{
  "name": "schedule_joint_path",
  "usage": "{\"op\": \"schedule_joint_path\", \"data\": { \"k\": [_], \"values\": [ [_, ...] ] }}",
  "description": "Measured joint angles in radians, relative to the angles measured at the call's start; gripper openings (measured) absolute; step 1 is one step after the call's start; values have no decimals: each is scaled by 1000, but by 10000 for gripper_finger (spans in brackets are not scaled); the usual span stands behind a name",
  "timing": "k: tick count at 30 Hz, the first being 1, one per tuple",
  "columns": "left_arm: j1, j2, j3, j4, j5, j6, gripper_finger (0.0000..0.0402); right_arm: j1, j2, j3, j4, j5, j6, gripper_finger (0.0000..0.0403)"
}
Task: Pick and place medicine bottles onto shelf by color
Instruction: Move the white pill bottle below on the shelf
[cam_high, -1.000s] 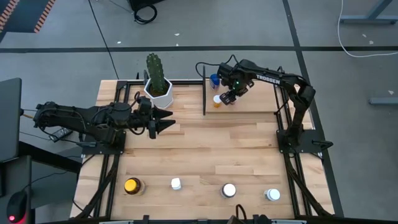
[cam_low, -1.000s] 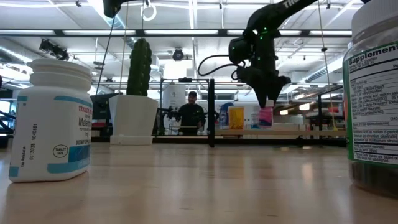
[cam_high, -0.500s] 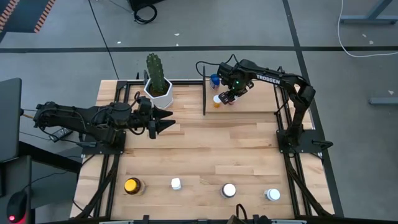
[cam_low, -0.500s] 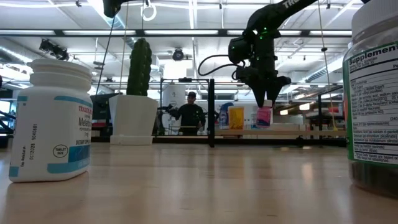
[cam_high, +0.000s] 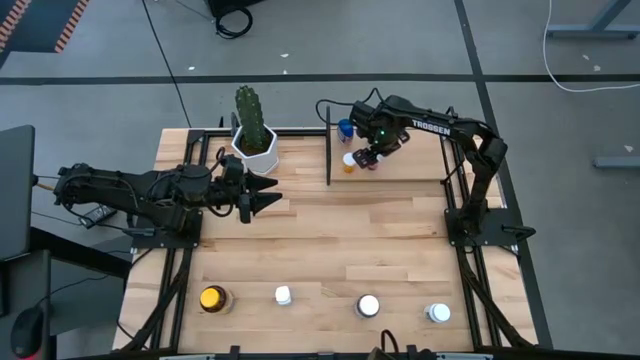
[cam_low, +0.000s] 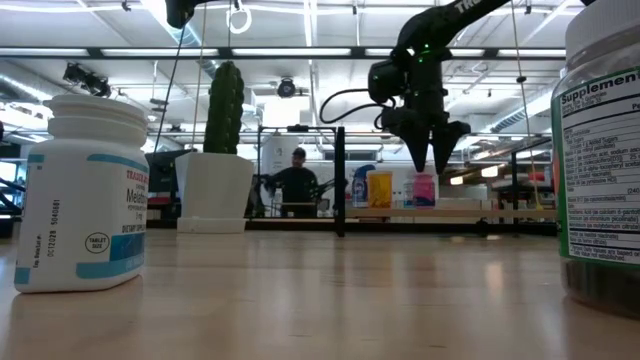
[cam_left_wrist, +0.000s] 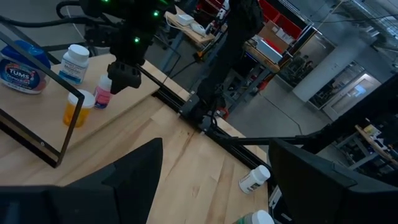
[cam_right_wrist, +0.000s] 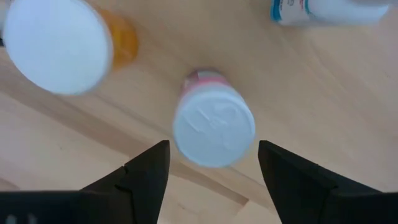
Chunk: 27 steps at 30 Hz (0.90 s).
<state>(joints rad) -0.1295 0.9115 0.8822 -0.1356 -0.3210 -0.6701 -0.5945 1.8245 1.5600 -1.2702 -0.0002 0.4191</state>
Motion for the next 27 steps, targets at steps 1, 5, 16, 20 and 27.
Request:
{"op": "schedule_joint_path", "data": {
  "k": [1,5,16,20,27],
  "values": [
    [-3,0,0,0,0,0,297,0,0,0,-12,0,0,252],
    [-13,0,0,-4,0,1,297,2,-7,0,-71,0,-21,253],
    [9,0,0,-91,0,3,297,110,-147,0,-112,-63,53,253],
    [16,0,0,-106,0,13,297,225,-207,0,-112,-134,142,253],
    [13,0,0,-112,56,40,297,519,-229,0,-88,-157,382,249]
  ]
}}
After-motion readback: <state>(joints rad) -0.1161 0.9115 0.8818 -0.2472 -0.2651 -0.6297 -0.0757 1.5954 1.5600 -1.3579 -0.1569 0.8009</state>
